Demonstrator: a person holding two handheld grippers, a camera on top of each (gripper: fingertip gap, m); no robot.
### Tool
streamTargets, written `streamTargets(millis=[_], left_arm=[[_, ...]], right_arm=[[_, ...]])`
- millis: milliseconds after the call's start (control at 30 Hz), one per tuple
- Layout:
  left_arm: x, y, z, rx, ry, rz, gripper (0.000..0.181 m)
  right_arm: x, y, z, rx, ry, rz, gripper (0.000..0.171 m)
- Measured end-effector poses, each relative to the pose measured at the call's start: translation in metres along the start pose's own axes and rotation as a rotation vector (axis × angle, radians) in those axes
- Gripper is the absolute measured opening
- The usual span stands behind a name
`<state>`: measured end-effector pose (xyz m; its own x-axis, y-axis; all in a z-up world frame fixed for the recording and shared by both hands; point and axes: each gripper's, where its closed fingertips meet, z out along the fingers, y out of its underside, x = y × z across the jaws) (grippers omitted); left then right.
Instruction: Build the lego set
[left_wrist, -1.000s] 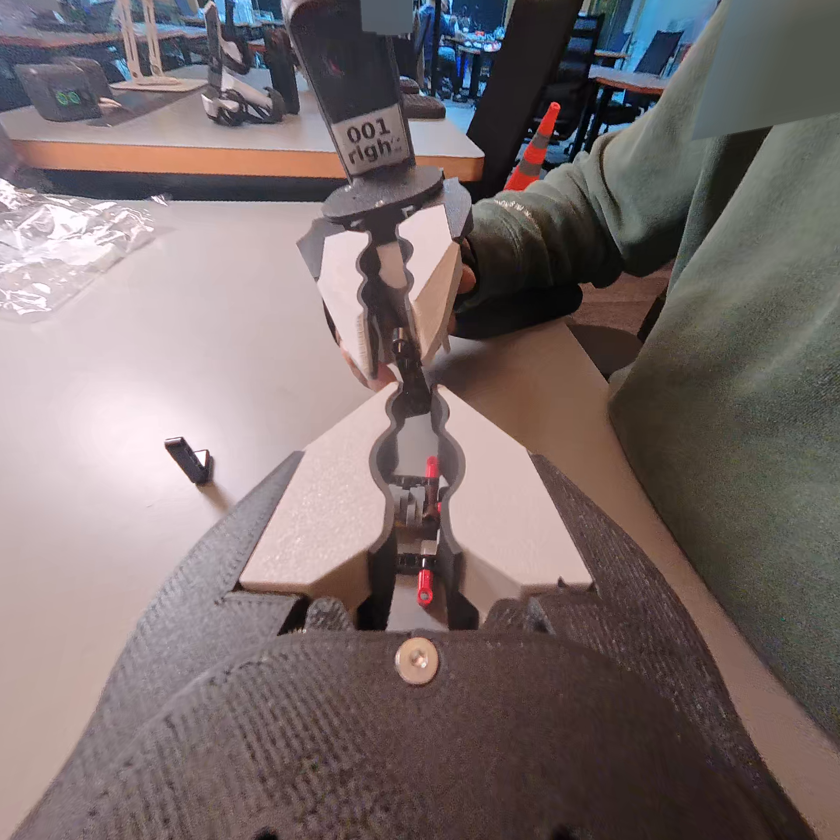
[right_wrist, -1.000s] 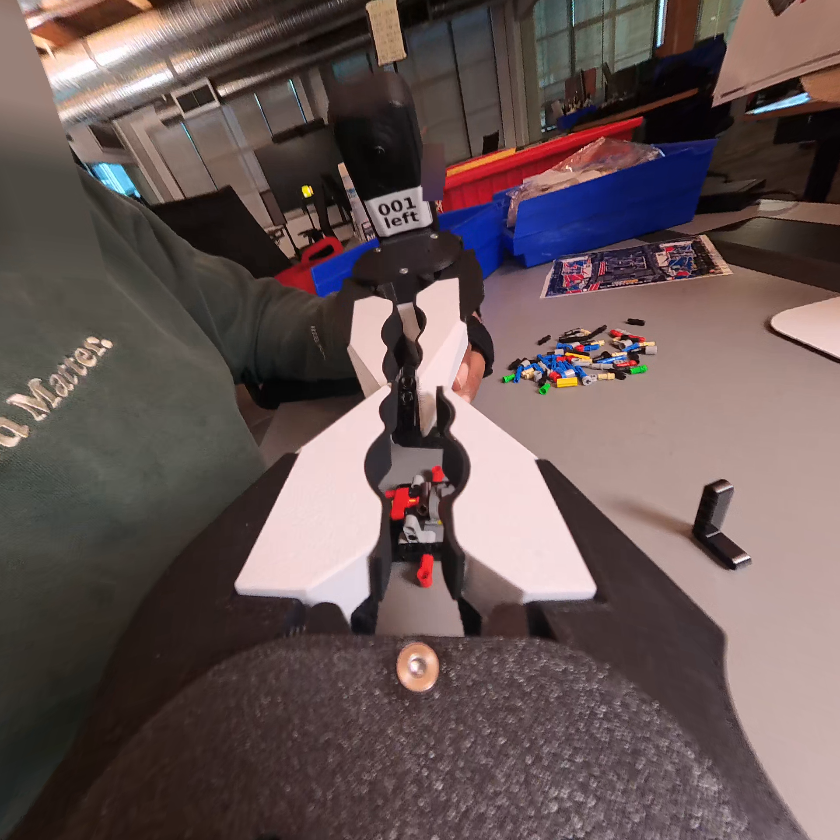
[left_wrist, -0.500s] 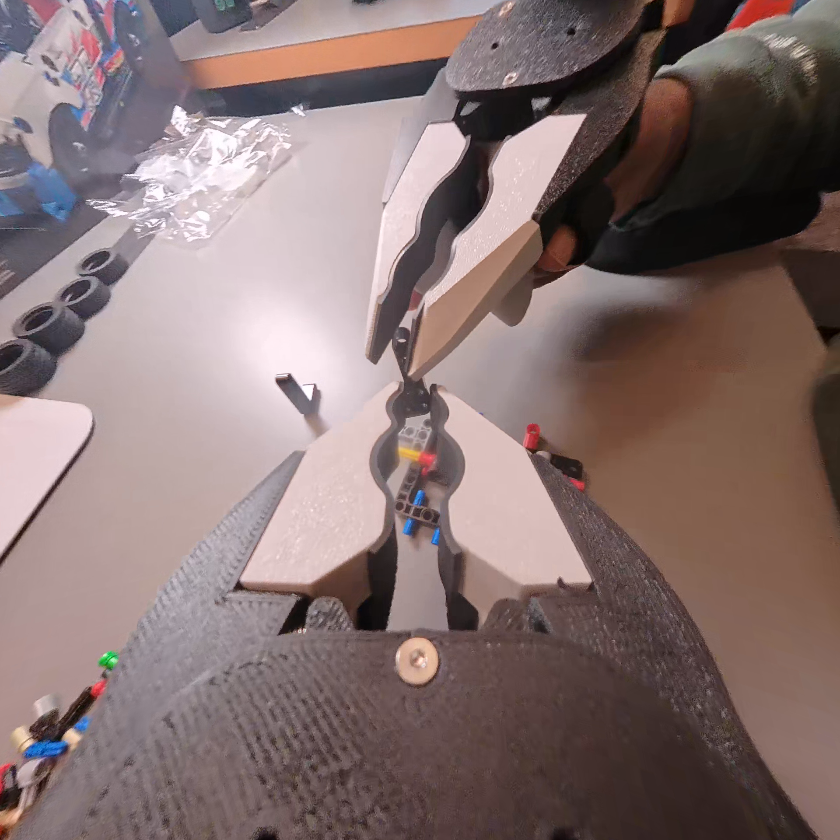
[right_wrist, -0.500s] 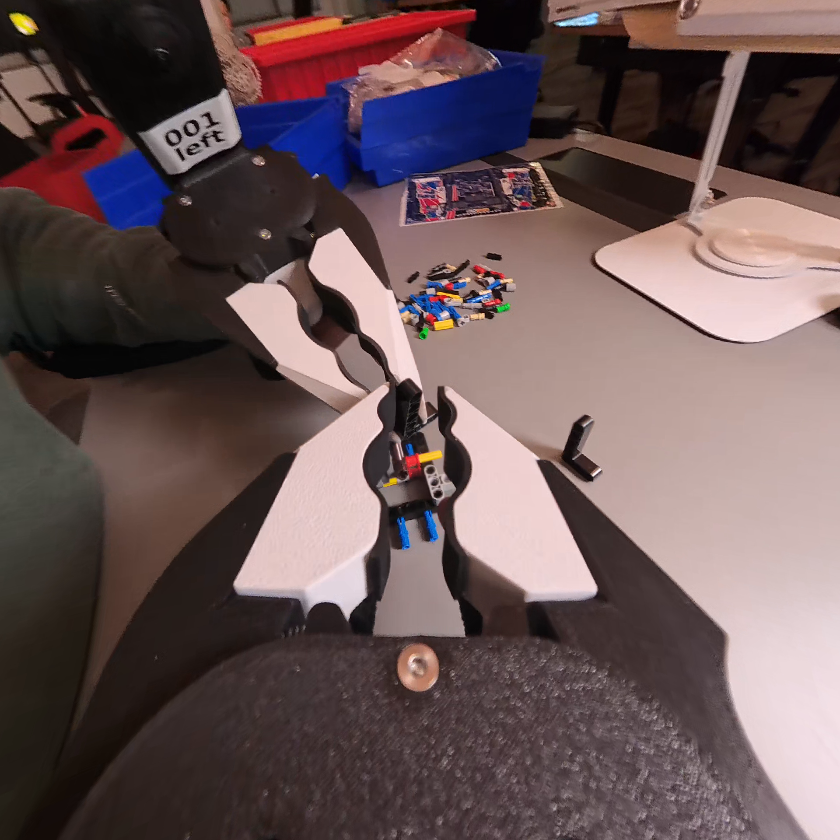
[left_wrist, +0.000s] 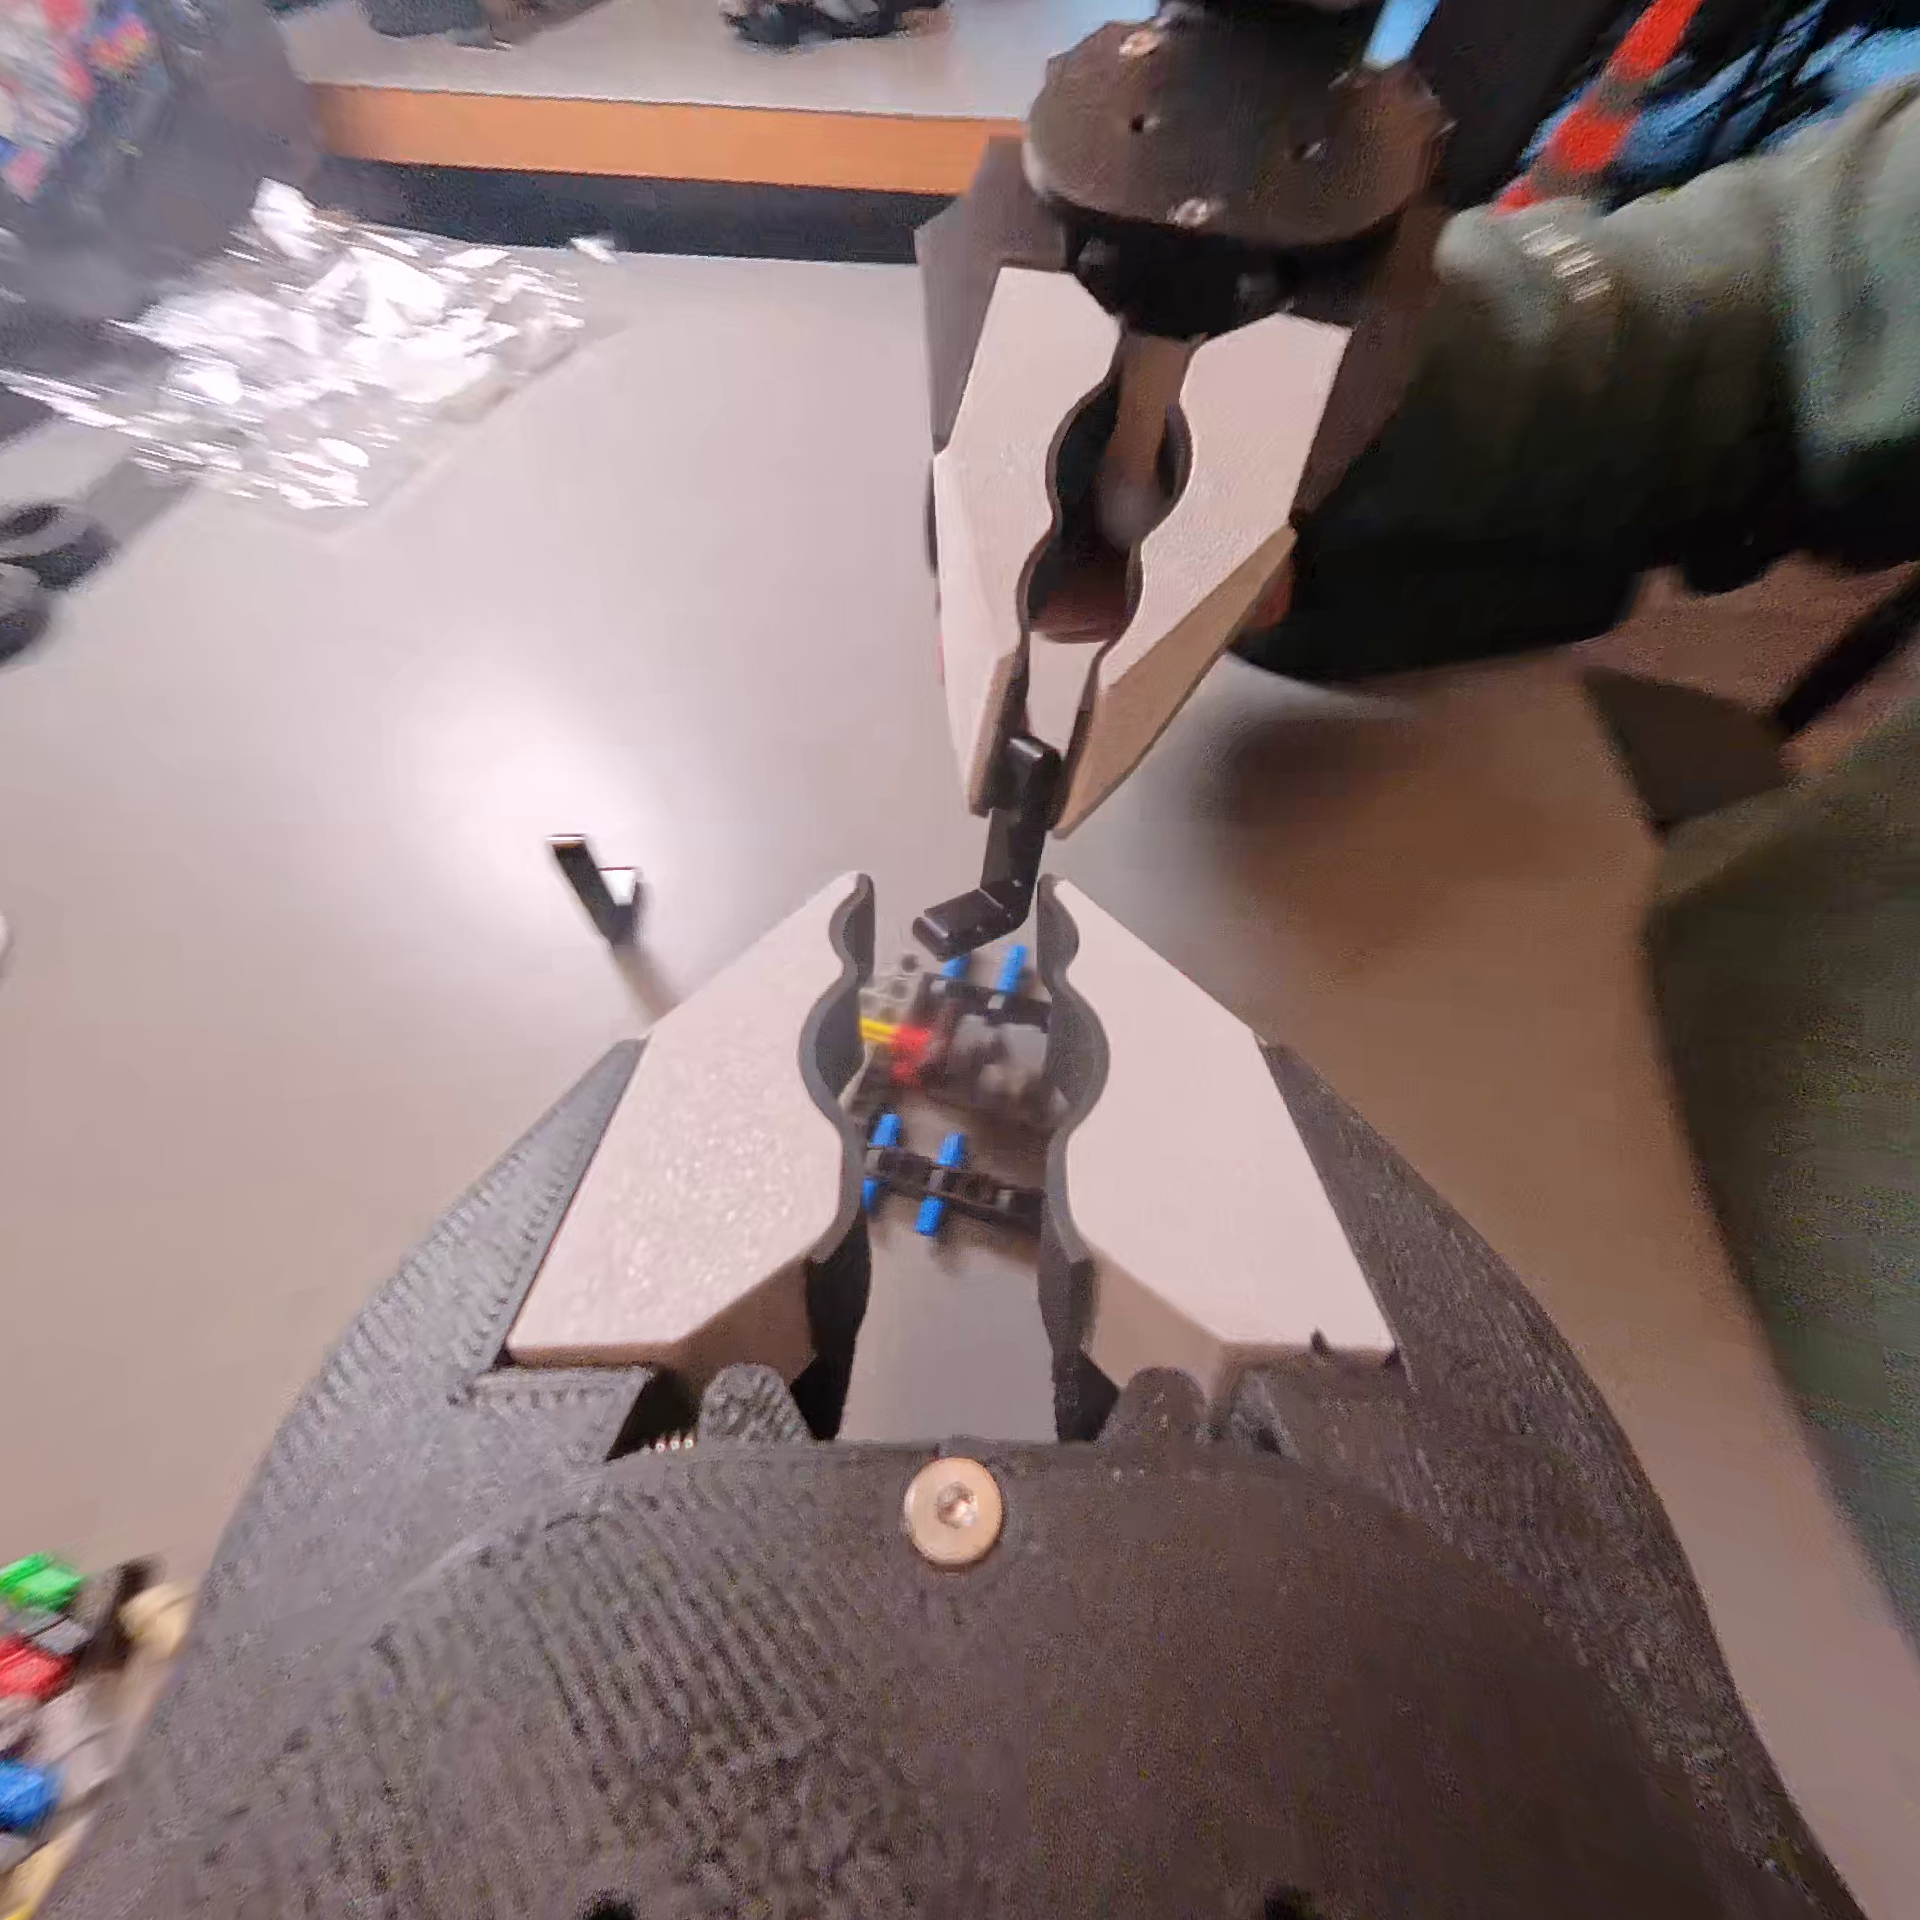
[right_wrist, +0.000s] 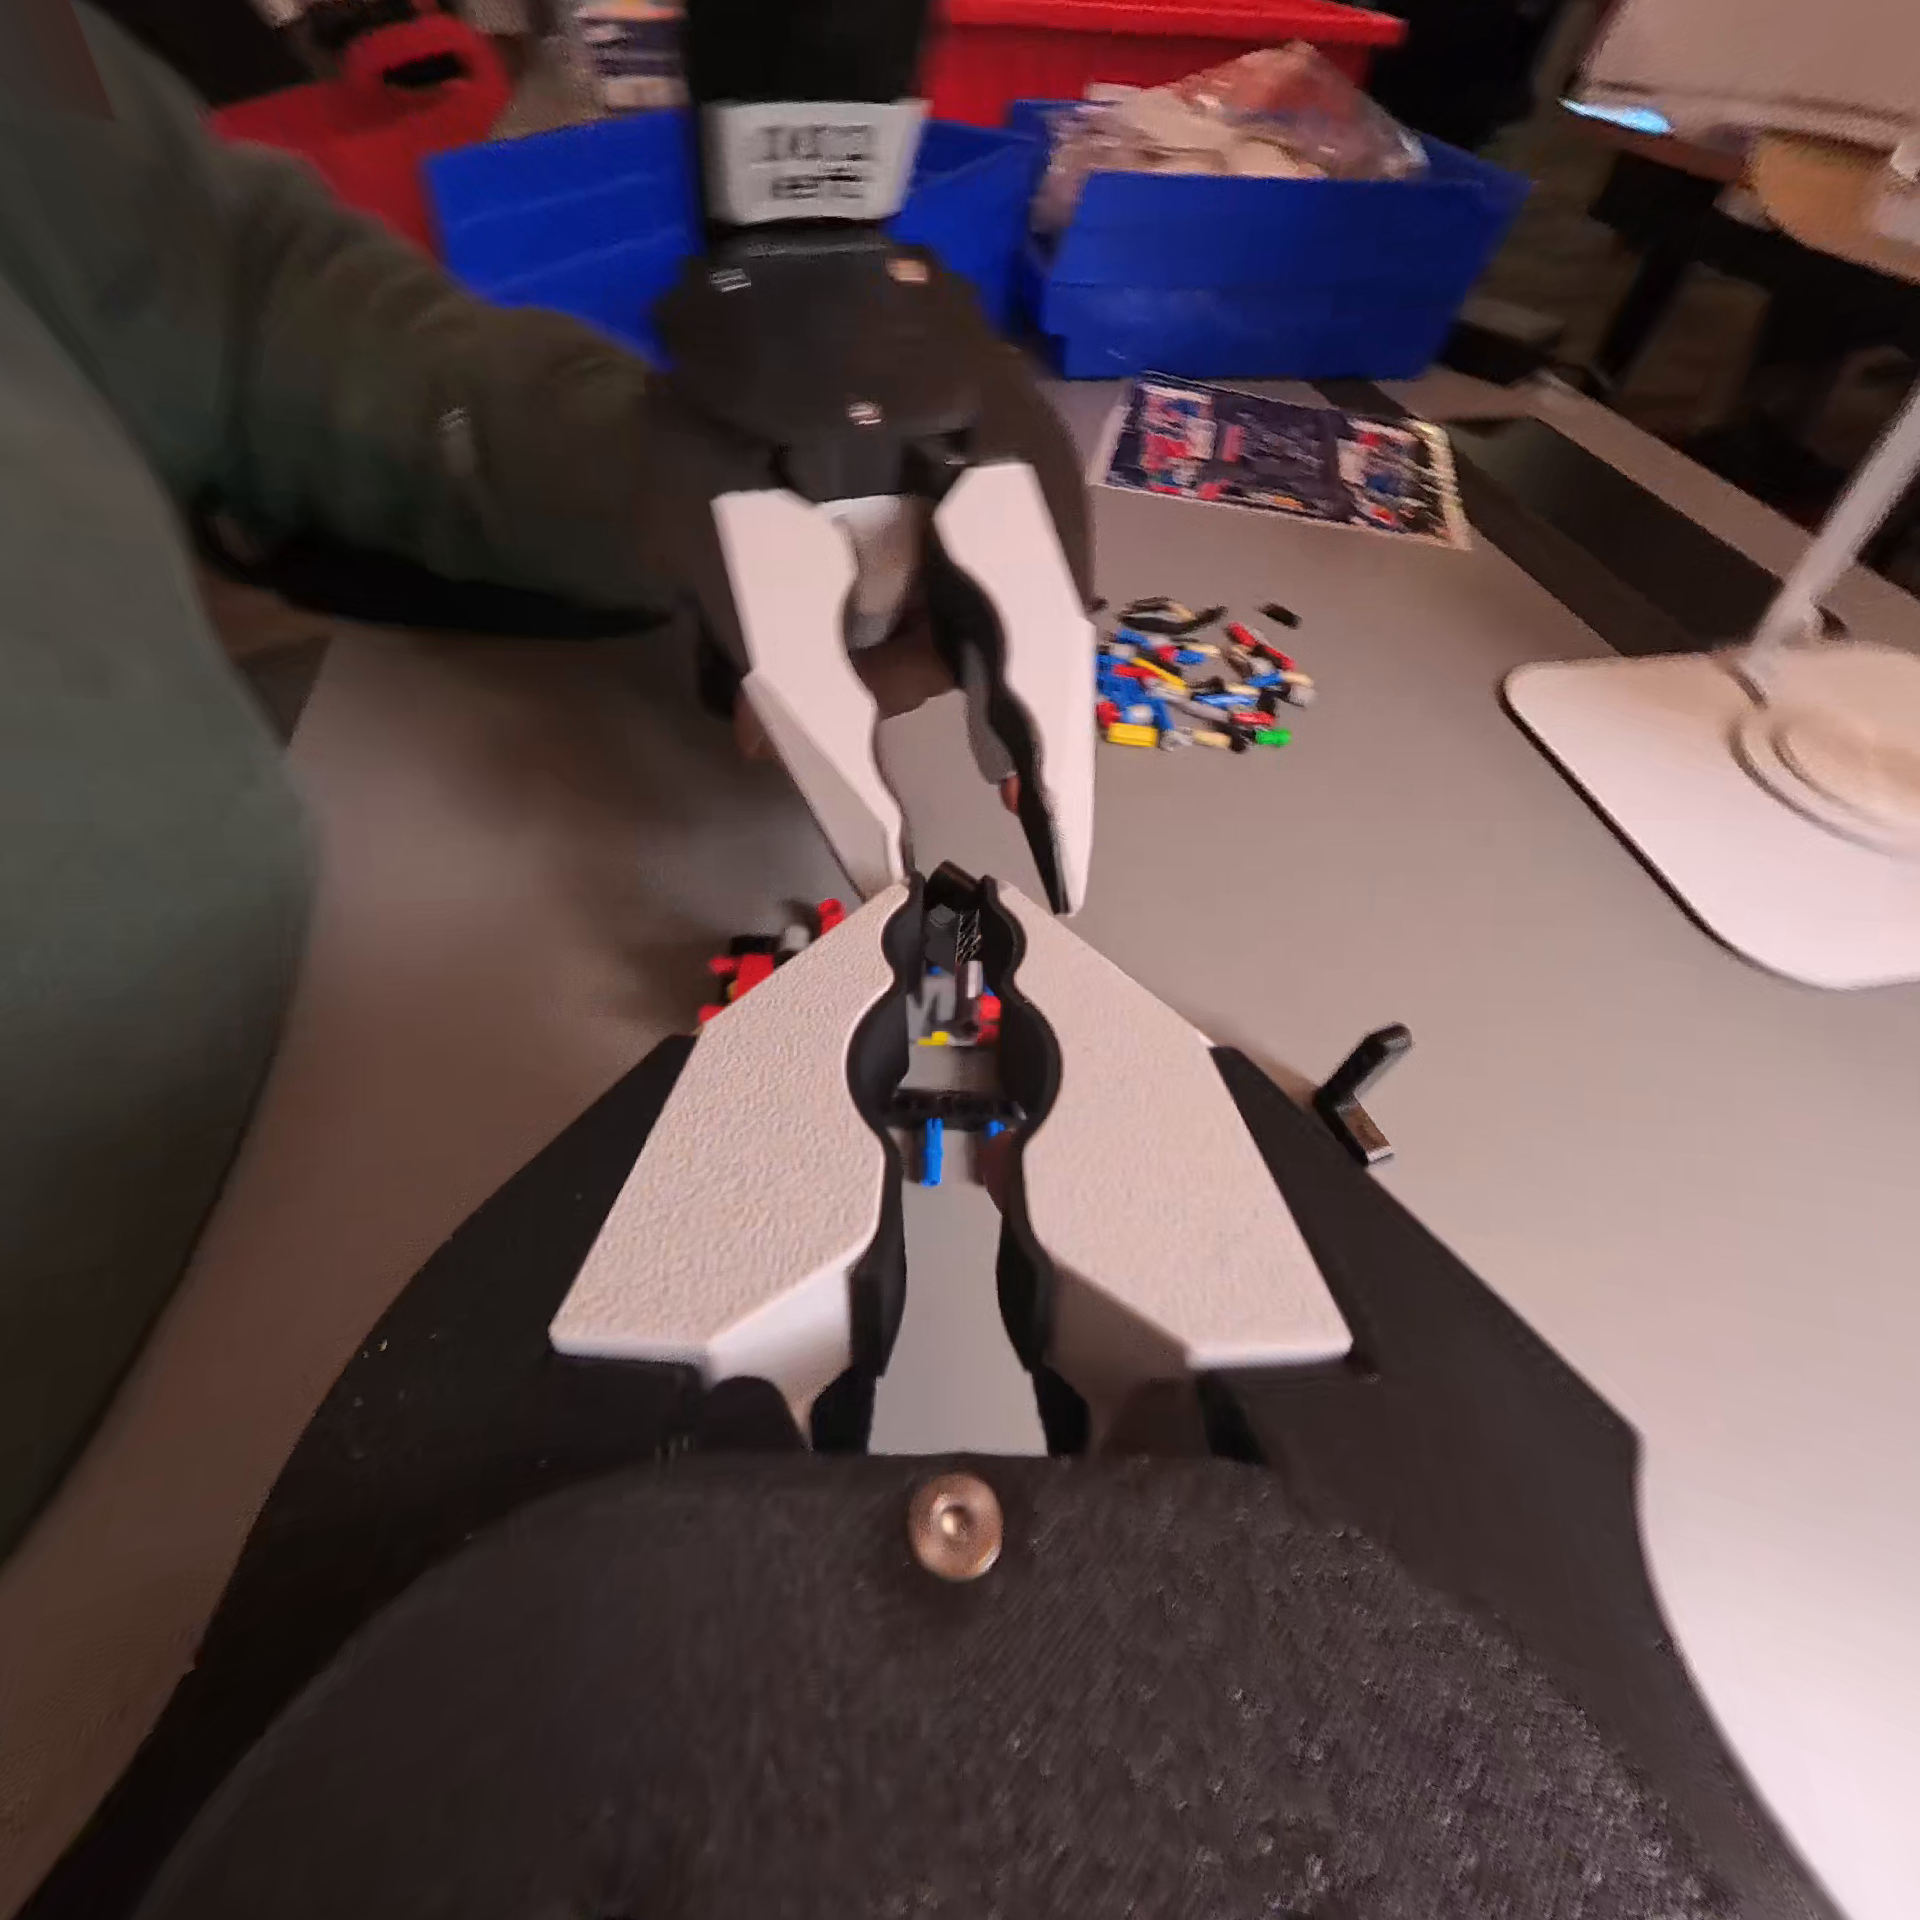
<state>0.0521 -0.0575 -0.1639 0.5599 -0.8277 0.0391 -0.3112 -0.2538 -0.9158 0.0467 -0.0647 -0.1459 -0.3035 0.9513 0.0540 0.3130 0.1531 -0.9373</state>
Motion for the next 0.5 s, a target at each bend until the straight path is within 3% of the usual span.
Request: streamTargets(millis=[100,200,333,500], left_arm=[[0.021,0.0,-0.003,0.022,0.179,-0.088,0.028],[0.034,0.0,-0.003,0.021,0.231,-0.055,0.014],[0.03,-0.007,-0.004,0.058,0.16,-0.006,0.007],[0.007,-0.008,-0.003,0.06,-0.054,0.082,0.006]], right_arm=[[-0.018,-0.003,-0.006,0.023,-0.107,-0.102,0.008],[-0.029,-0.012,-0.009,0.059,-0.179,-0.116,0.008],[-0.026,-0.018,-0.013,0.099,-0.171,-0.094,0.007],[0.0,-0.017,-0.009,0.107,-0.03,0.021,0.008]])
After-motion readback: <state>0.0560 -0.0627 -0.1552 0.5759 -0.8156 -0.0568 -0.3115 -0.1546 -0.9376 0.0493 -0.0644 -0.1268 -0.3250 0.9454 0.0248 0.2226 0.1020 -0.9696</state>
